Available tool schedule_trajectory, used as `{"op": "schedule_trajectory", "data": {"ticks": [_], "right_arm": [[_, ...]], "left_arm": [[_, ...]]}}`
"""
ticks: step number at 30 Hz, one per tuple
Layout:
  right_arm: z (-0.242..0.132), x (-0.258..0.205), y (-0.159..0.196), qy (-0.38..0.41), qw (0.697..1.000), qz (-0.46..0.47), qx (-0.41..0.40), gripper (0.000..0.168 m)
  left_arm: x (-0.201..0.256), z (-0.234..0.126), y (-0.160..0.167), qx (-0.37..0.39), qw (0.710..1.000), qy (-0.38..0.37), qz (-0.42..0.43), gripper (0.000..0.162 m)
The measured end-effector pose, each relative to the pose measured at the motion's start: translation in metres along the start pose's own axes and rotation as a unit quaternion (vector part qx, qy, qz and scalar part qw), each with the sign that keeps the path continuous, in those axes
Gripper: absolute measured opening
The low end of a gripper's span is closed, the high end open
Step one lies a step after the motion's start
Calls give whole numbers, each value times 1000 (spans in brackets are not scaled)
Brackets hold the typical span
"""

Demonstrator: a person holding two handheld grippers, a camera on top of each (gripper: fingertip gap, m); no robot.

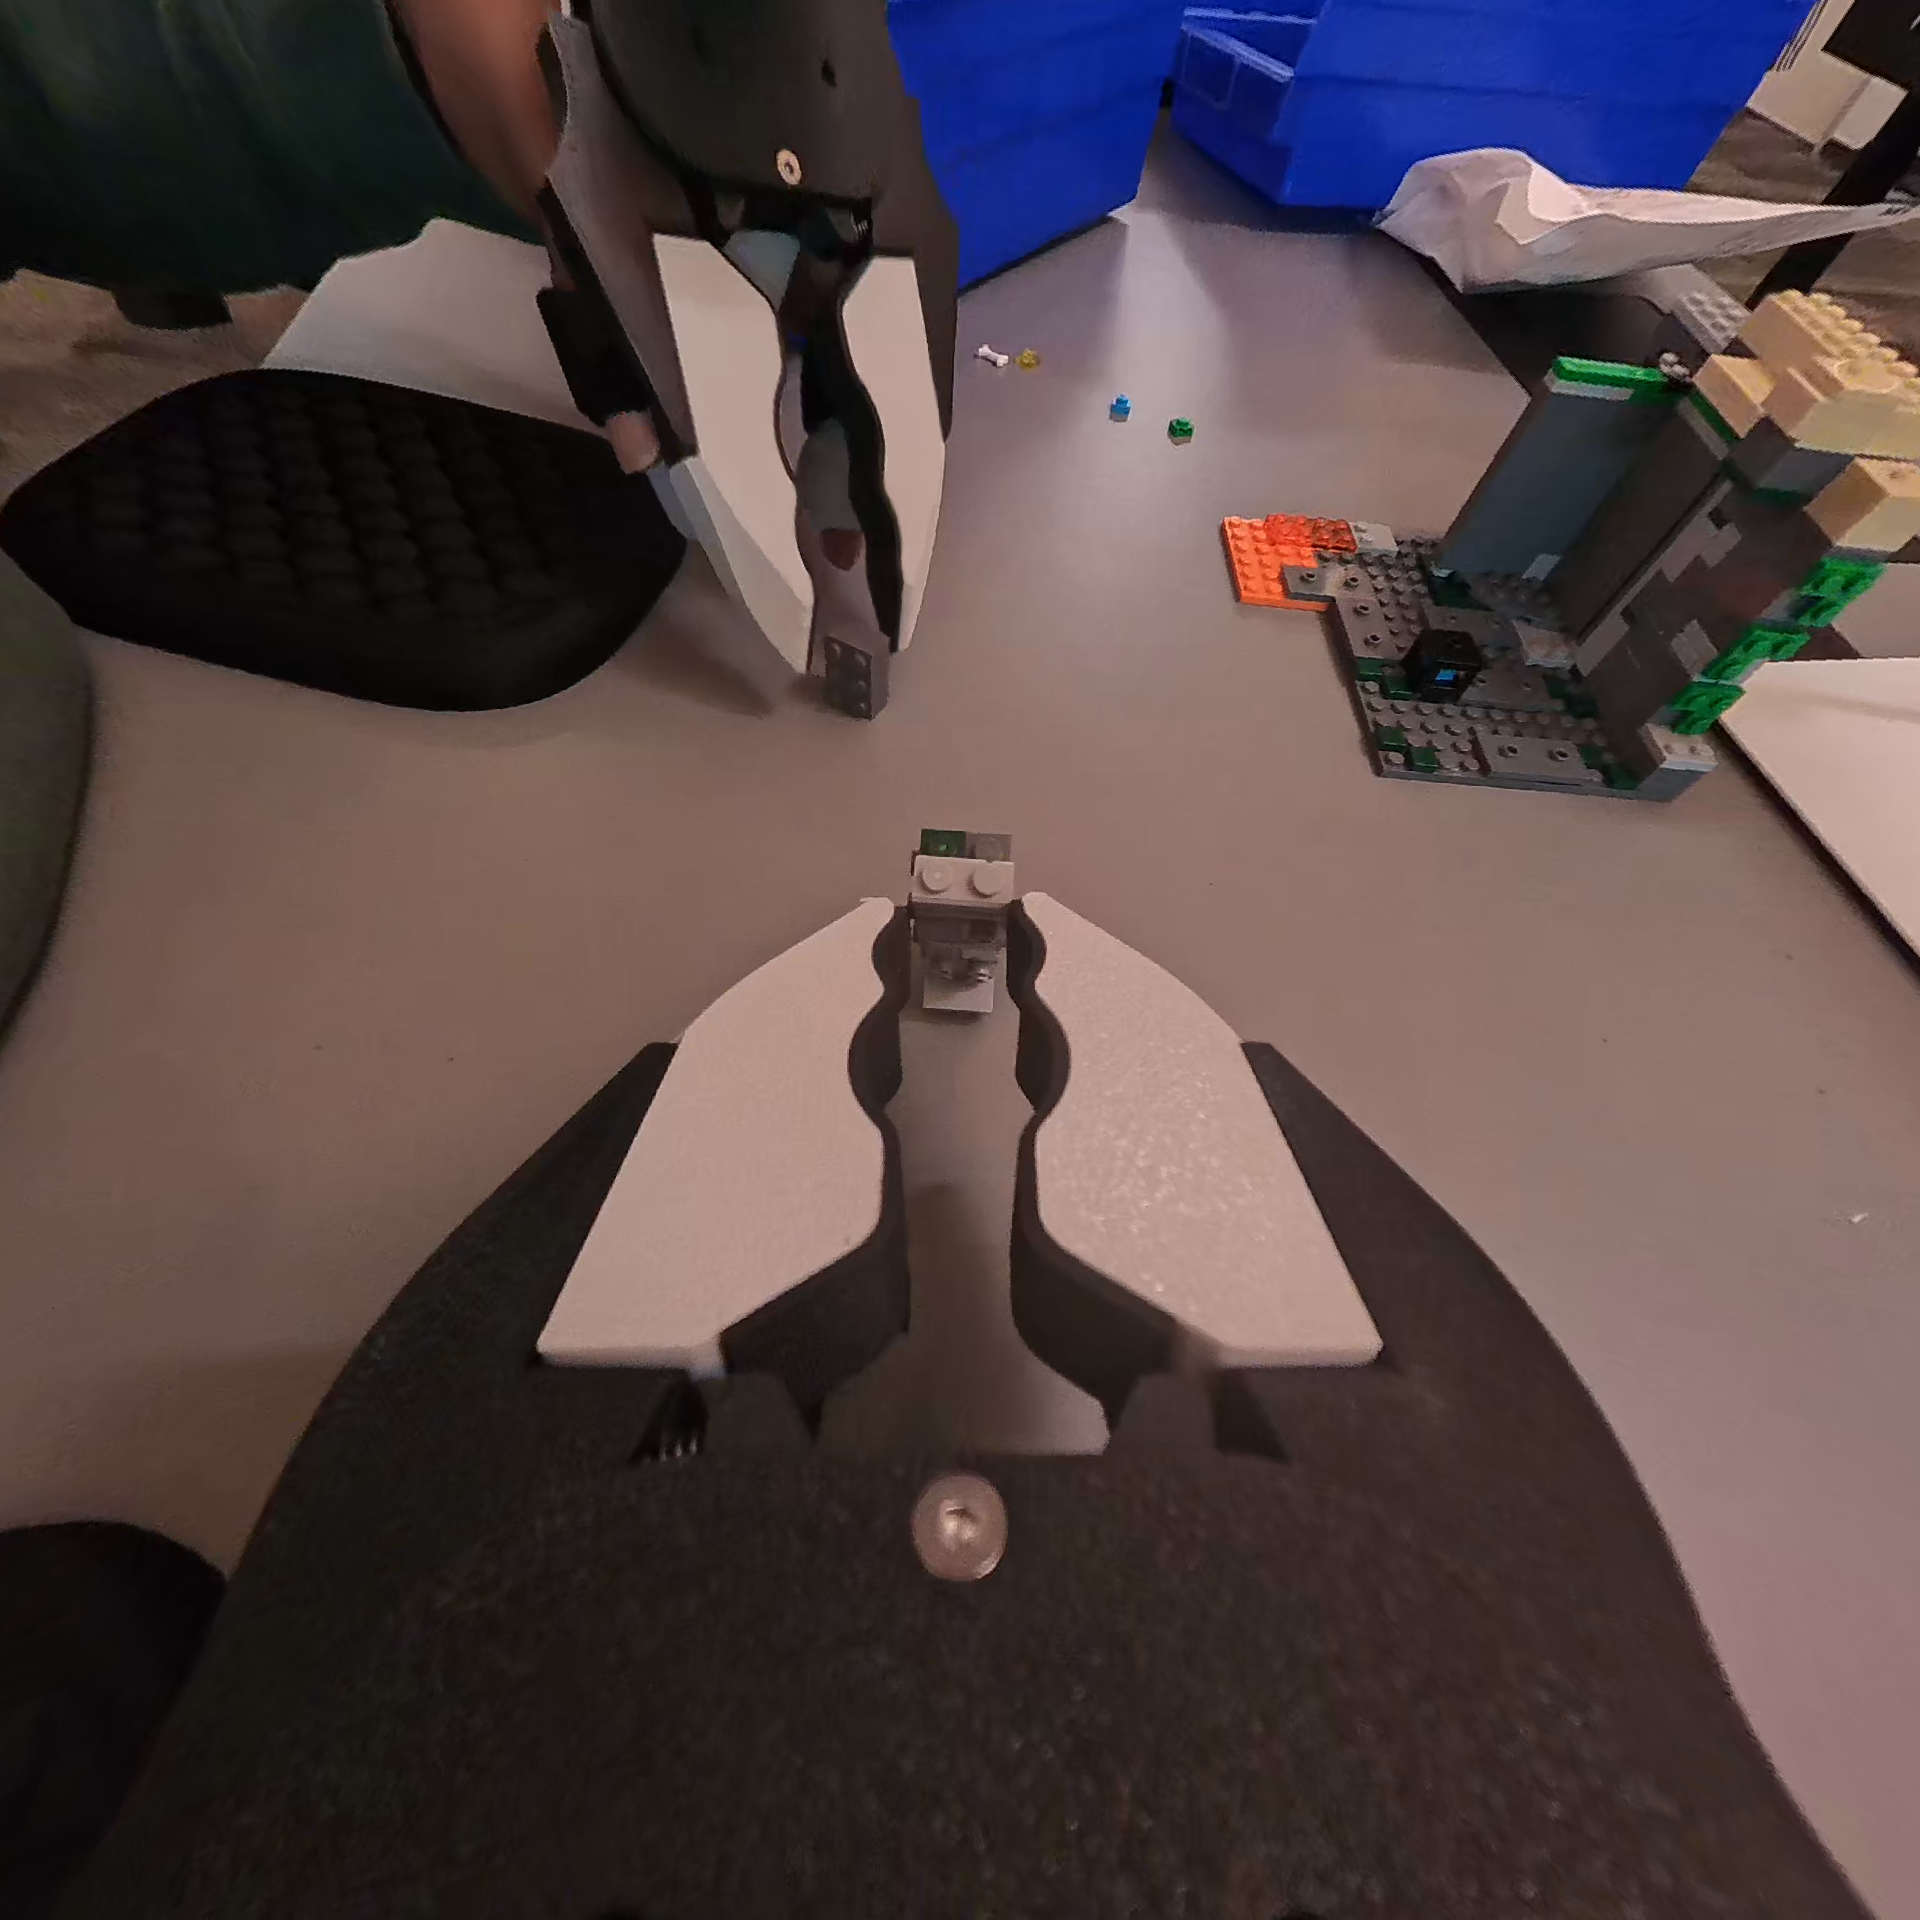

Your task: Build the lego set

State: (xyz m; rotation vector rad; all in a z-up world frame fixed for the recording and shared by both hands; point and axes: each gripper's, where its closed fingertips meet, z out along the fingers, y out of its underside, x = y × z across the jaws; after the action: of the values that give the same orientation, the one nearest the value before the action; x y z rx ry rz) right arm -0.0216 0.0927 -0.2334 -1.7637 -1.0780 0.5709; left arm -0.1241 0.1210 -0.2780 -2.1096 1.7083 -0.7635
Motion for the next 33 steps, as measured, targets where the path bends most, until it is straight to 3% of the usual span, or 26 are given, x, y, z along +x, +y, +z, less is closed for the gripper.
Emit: {"op": "schedule_trajectory", "data": {"ticks": [2,7,12,18,22,33], "right_arm": [[0,-2,-1,1,1000,-4,-1,17],[-1,-4,-2,6,1000,-15,-1,17],[-2,-2,-3,13,1000,-17,8,17],[2,-3,-7,25,999,-23,14,17],[4,-3,-10,38,999,-31,16,17],[3,10,-9,92,995,-23,44,17]], "left_arm": [[-4,5,2,-14,1000,-10,2,15],[2,6,-10,13,1000,7,17,13],[22,-10,-49,144,986,85,-12,12],[45,-30,-99,280,929,201,-132,12],[54,-20,-113,282,917,230,-164,12],[50,3,-120,234,941,177,-167,12]]}}
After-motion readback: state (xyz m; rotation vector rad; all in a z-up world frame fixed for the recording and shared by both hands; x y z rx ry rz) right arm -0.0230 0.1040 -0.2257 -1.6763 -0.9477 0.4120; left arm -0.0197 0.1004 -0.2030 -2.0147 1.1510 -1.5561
